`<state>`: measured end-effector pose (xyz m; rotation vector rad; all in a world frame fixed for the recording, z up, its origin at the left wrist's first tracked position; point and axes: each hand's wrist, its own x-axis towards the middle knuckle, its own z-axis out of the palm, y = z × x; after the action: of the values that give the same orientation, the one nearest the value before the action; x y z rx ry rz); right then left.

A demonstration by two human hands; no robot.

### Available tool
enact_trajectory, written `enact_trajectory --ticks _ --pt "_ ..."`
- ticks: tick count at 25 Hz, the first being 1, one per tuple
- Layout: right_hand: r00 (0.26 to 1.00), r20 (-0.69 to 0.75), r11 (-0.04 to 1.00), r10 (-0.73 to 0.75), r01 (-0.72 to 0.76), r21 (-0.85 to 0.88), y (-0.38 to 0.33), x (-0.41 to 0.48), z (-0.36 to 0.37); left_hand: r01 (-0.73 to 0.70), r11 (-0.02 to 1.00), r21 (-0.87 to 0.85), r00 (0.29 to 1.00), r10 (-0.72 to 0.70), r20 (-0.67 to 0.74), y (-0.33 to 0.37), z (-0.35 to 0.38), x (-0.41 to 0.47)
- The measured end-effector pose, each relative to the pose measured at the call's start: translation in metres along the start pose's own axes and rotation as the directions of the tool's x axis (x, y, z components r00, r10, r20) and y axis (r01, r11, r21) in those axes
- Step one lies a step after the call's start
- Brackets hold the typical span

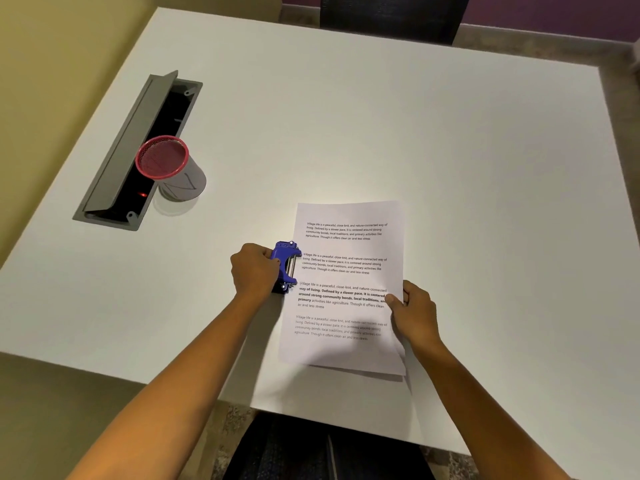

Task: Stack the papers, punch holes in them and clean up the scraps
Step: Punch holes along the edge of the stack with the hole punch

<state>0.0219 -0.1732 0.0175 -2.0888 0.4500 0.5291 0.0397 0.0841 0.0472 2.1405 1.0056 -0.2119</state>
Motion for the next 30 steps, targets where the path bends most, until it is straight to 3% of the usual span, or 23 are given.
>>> enact_trajectory --ticks 9,15,18,21,23,30 --pt "0.993 -0.095 0.995 0.073 -0.066 0.076 0.014 -0.006 -0.041 0.008 0.995 -0.095 1.0 -0.005 0.028 -0.004 -0.002 -0.004" --pt "0.987 -0.145 0.961 0.065 -0.023 0.276 0.008 -0.025 -0.072 -0.199 0.958 -0.208 0.978 0.179 -0.11 0.005 -0.005 -0.042" --pt "0.988 -0.151 0.943 0.023 0.029 0.332 0.0 -0.036 -0.081 -0.111 0.935 -0.338 0.981 0.157 0.113 0.012 -0.004 -0.061" --pt "0.988 -0.152 0.928 -0.017 0.072 0.366 -0.01 -0.045 -0.083 -0.01 0.918 -0.397 0.91 0.172 0.376 0.015 -0.004 -0.072" --pt "0.986 -0.161 0.929 -0.039 0.095 0.357 -0.016 -0.048 -0.082 -0.016 0.899 -0.437 0.886 0.215 0.41 0.016 -0.003 -0.076" --pt "0.976 -0.191 0.936 -0.108 0.165 0.31 -0.028 -0.057 -0.089 0.002 0.853 -0.522 0.921 0.201 0.333 0.021 -0.011 -0.078"
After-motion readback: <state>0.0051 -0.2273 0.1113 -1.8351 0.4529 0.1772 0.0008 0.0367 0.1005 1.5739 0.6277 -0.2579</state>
